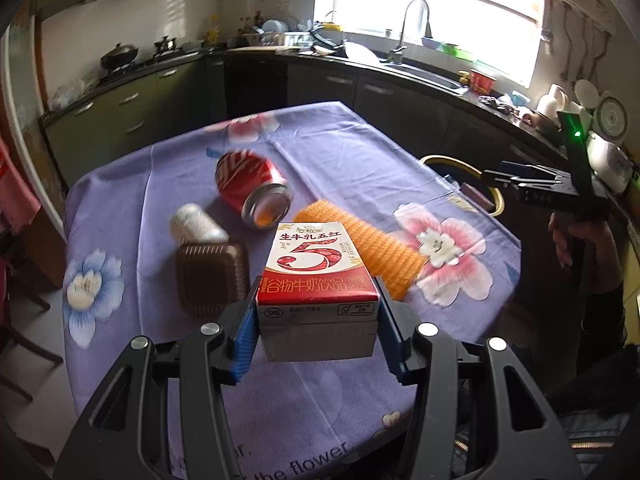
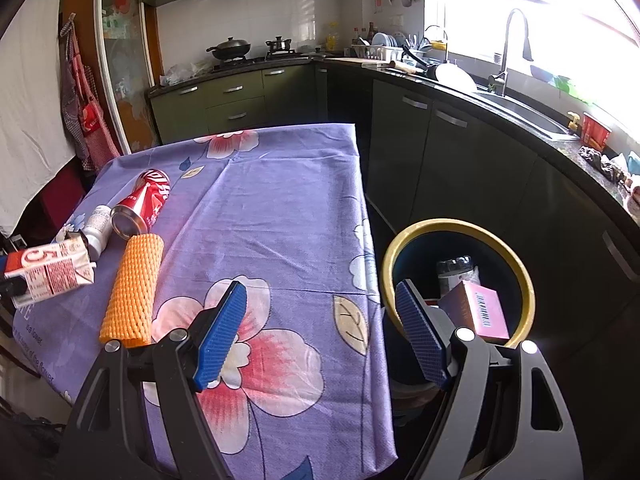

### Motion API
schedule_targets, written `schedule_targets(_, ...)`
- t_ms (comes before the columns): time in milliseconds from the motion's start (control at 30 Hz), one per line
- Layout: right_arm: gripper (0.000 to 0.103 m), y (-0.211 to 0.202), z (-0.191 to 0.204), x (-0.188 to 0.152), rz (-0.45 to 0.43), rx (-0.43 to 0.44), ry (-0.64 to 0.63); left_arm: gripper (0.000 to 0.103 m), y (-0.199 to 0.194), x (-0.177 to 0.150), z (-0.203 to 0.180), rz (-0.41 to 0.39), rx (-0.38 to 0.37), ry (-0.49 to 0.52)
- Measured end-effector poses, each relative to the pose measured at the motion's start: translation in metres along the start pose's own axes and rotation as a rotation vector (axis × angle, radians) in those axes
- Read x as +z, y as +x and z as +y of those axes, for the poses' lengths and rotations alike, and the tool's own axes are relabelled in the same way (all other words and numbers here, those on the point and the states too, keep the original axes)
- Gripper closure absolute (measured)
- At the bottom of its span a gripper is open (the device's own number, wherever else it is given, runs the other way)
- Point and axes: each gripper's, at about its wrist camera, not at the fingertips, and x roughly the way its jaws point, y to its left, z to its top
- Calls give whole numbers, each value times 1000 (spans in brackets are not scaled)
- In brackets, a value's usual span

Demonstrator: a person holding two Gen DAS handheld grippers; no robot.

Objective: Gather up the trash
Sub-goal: 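Carry the milk carton over the bin and open the left gripper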

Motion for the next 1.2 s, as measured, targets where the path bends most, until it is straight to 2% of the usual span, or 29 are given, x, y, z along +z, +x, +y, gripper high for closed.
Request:
schedule_targets(133, 27, -11, -15, -1, -16, -42, 15, 54, 5, 28, -13, -13, -66, 50)
schedule_targets(267, 27, -25, -42, -5, -29, -107, 59, 54, 26, 67, -43, -22, -185, 118)
schedule_targets(400, 27, -39, -76, -13, -38, -165, 125, 54, 62, 103, -90, -18, -294, 201)
schedule_targets(433, 27, -42, -87, -17, -38, -180, 148, 53, 78, 114, -107, -2, -336, 219)
schedule_targets(533, 27, -47, -110, -27, -33, -206, 196, 54, 115, 137, -142, 42, -399, 239)
schedule_targets(667, 27, -46, -132, -39, -22, -220, 239, 53, 167, 162, -186, 94, -427, 266)
schedule_targets(800, 27, -43, -145, -49, -16, -222, 271, 53, 217, 183, -221, 108, -415, 263)
schedule_targets(1000, 27, -41, -152, -55, -3, -219, 287, 52, 285, 191, -248, 156, -374, 235)
schedule_targets(1100, 27, -46, -151, -60, -3, -218, 289, 50, 283, 188, -242, 148, -380, 205)
schedule_targets(1200, 27, -45, -152, -62, 0, -220, 297, 46, 249, 184, -230, 101, -389, 208)
